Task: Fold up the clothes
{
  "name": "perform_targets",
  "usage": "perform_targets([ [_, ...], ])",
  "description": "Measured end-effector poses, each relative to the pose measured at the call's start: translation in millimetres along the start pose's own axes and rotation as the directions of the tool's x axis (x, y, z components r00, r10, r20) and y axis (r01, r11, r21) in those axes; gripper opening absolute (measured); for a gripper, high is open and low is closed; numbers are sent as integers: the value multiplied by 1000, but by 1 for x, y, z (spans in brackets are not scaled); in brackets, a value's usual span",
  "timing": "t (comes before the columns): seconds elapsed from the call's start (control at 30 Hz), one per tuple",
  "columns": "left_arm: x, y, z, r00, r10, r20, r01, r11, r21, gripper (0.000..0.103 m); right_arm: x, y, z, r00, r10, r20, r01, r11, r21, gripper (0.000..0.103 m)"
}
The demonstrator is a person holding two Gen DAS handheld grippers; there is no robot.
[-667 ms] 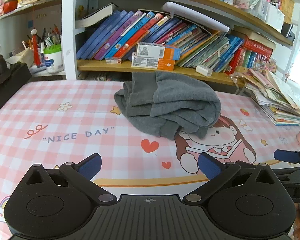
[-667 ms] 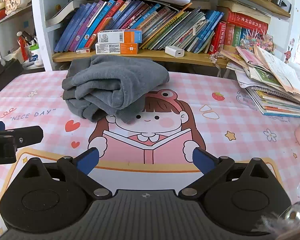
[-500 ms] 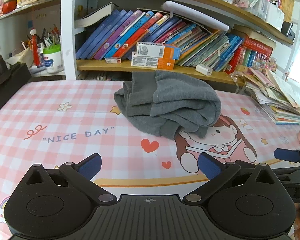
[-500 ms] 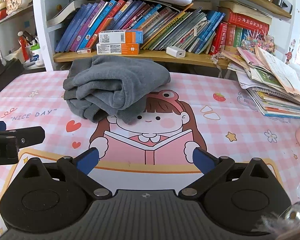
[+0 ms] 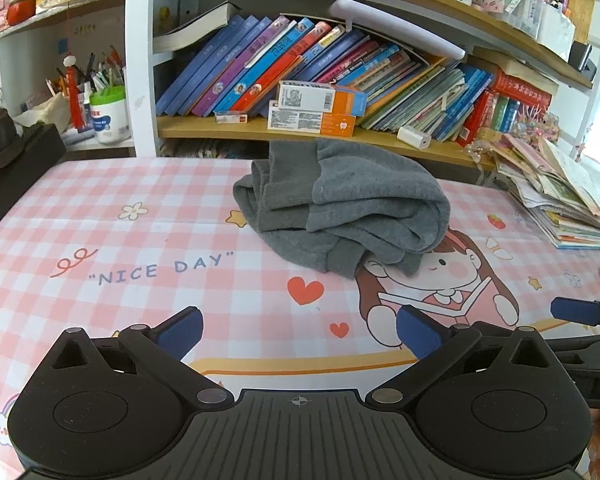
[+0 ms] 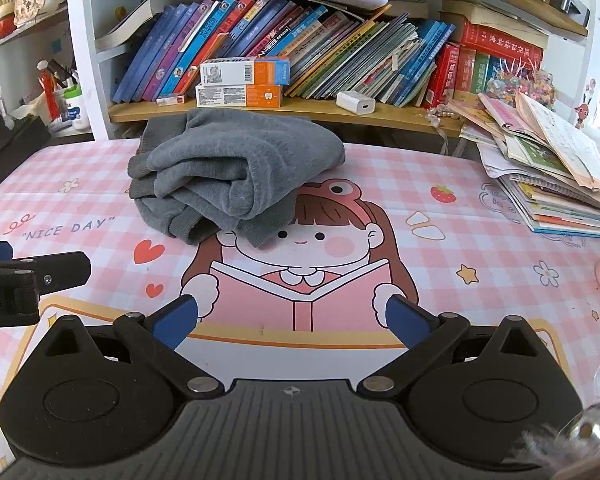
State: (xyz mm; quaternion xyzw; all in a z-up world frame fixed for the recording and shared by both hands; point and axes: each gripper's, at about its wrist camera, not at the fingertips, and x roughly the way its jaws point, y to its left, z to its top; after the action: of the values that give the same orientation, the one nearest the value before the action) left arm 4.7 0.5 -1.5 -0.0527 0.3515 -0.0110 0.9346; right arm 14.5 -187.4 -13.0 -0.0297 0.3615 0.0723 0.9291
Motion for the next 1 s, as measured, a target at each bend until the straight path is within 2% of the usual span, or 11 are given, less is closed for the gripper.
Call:
perform_targets([
  [1.0,5,1,1,1000,3,-18,-3,1000,3,103,3,-1,1,1000,-9,3,9,1000,0,102],
])
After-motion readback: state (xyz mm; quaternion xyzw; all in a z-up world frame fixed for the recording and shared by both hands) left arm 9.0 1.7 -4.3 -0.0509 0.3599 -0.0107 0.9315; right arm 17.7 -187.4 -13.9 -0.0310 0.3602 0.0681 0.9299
